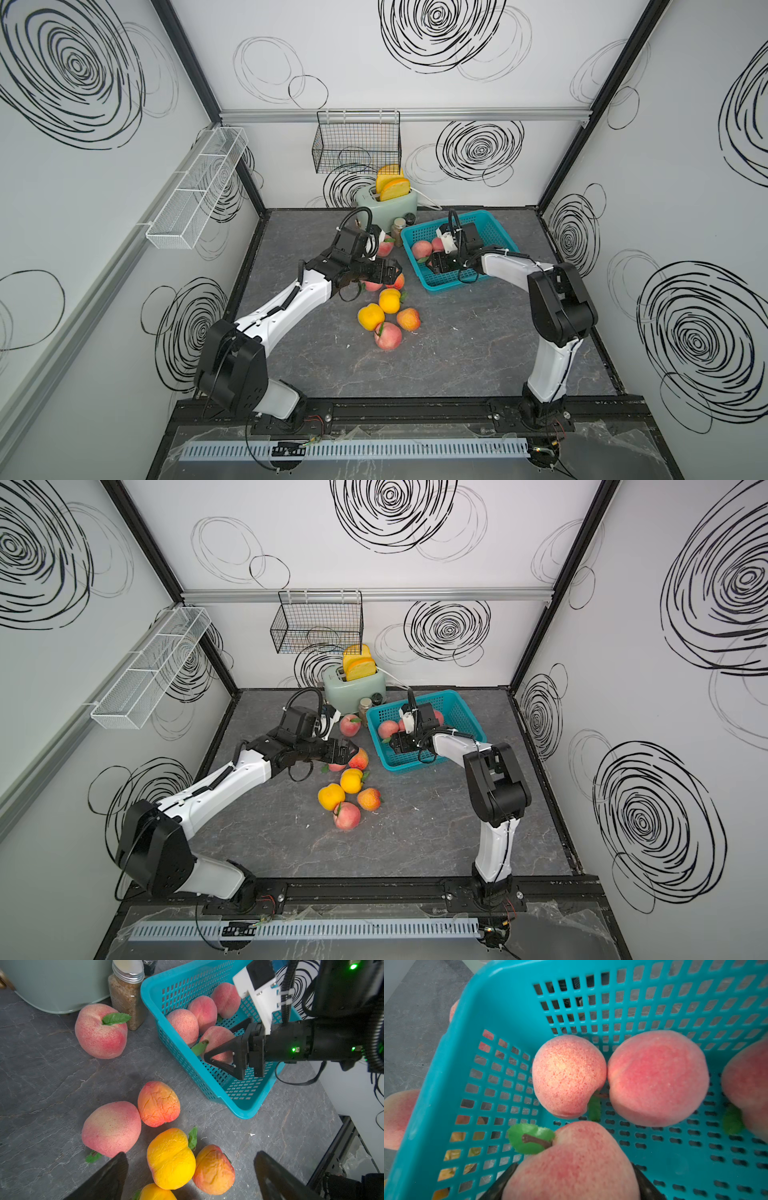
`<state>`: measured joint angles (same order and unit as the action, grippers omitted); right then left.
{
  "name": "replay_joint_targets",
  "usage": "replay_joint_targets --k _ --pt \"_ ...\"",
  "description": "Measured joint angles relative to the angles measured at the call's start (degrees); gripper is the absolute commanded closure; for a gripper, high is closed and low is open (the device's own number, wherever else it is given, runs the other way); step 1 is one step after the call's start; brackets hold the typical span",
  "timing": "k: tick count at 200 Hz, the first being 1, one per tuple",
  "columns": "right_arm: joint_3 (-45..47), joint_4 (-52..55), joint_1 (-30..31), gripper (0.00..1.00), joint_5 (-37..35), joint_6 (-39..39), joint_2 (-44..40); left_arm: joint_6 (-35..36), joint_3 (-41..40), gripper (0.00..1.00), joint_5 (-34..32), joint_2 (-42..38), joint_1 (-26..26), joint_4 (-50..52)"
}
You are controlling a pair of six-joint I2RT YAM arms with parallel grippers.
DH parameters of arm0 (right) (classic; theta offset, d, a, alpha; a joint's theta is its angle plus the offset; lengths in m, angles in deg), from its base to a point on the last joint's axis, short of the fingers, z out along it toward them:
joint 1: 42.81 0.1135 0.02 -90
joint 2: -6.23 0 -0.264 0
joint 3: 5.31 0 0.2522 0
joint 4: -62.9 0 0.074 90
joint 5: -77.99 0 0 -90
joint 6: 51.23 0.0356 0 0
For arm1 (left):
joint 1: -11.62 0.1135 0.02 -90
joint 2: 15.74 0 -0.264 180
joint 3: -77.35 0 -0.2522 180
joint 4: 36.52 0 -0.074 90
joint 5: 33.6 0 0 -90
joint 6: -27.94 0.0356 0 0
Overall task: Put the peaches into the basket
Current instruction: Place the peach in the basket.
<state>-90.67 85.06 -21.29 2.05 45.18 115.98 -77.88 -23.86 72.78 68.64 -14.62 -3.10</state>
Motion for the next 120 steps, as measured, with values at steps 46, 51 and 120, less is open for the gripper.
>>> replay_joint_targets --k 46,51,120 --pt "-1.0 1.5 0.0 0.25 0.4 0.0 2.5 0.2 -0.1 0.02 -0.2 0.0 0.0 0.0" --pt "-1.1 1.5 0.0 0.25 0.5 -0.1 2.5 0.2 -0.2 0.02 -0.3 0.0 0.0 0.0" --pt "-1.8 2.1 0.1 0.25 0.8 -0.3 2.6 0.2 -0.8 0.02 -0.4 0.0 0.1 0.0"
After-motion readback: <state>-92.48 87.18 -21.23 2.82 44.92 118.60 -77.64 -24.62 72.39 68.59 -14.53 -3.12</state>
